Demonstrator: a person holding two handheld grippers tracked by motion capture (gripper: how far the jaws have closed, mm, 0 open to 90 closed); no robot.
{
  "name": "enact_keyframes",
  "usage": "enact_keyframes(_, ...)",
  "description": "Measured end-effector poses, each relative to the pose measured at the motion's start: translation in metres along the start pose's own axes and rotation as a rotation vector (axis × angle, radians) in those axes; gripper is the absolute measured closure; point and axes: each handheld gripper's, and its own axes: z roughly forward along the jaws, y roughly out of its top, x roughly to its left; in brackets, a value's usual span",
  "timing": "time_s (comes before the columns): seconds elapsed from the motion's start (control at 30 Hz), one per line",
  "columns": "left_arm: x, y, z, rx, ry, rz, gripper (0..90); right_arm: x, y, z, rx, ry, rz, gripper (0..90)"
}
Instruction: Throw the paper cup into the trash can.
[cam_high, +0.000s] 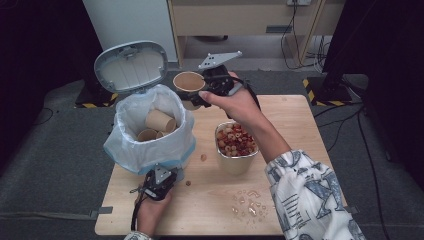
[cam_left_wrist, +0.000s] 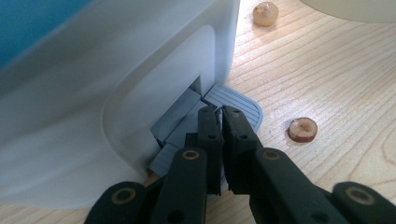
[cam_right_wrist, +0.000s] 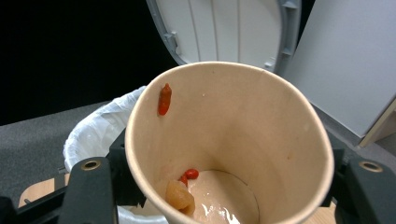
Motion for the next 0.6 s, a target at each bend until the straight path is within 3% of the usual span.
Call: enact_keyframes(0.6, 0.0, 0.0, 0.0, 0.001, -0.001, -0.001, 85.0, 0.026, 0.003, 0.045, 0.009, 0.053, -0.017, 32.9)
